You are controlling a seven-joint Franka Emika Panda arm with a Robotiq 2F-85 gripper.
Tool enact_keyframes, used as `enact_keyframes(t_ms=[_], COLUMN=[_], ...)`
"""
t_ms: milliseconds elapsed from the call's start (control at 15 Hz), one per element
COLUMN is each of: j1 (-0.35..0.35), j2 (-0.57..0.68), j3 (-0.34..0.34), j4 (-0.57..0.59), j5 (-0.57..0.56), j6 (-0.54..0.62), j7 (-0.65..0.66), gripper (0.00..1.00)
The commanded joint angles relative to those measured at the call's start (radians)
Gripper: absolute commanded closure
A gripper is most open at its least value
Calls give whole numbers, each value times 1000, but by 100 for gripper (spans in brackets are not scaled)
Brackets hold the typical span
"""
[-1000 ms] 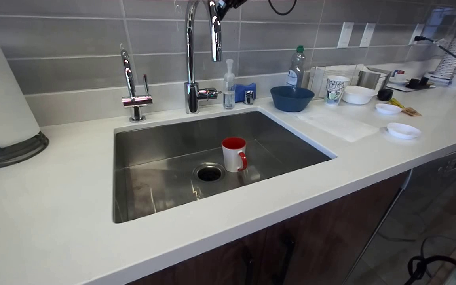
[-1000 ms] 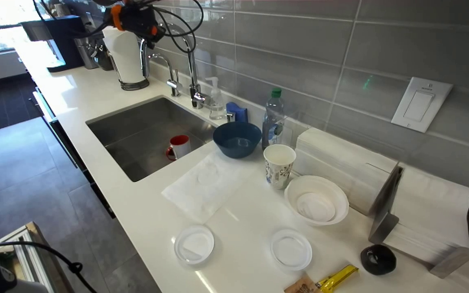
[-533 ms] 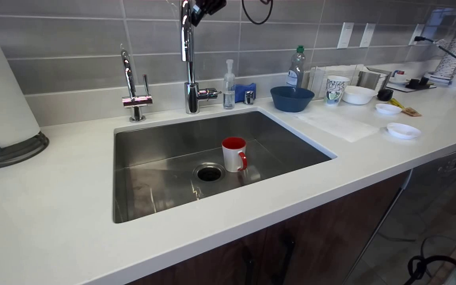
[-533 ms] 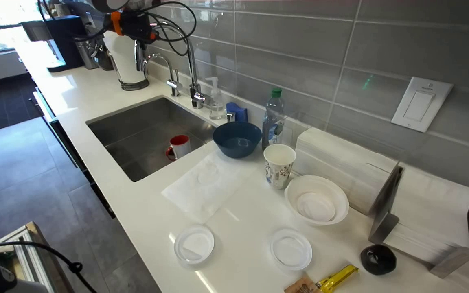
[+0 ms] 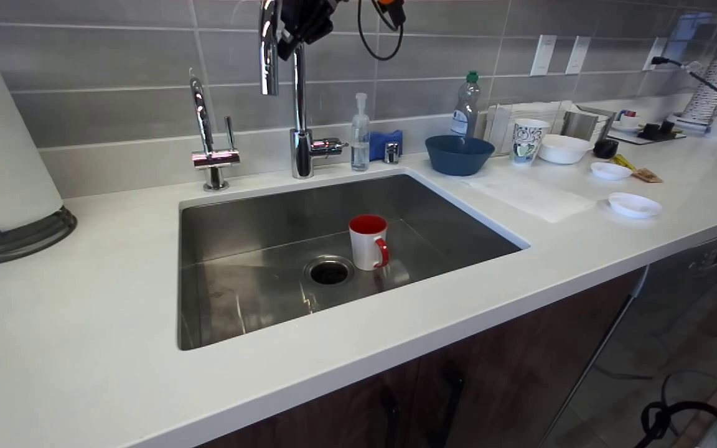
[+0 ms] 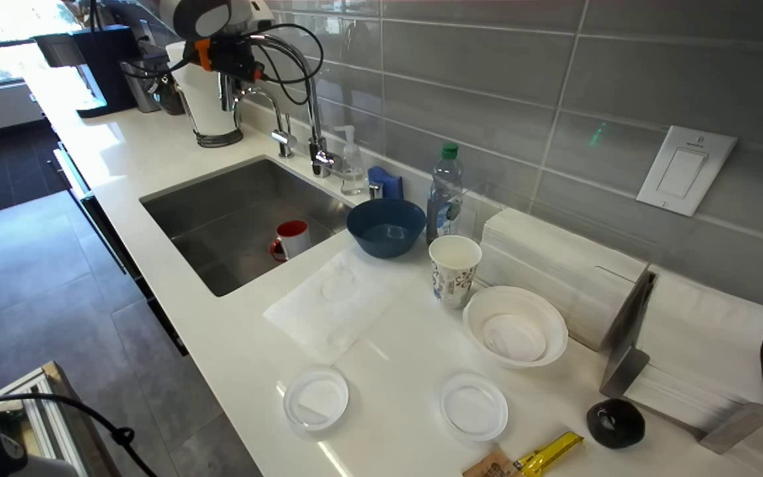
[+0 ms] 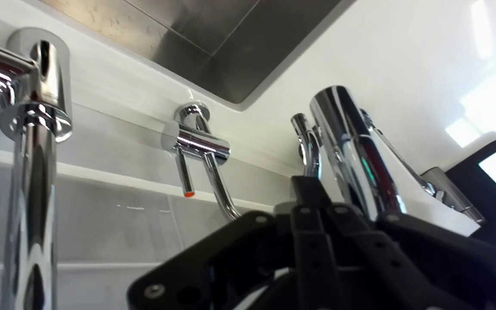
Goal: Turn the tap faucet to the left
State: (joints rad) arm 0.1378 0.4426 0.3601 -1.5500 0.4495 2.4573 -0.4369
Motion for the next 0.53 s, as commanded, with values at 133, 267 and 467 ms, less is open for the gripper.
enact_keyframes(t_ms=[133, 267, 467], j1=[1, -9, 6], j2=[-189, -290, -445], j3=[-91, -110, -153], j4=[-197, -286, -403], j5=[-92, -79, -132], j6=[-131, -224, -343], j7=[278, 344, 482], gripper=[100, 100, 100])
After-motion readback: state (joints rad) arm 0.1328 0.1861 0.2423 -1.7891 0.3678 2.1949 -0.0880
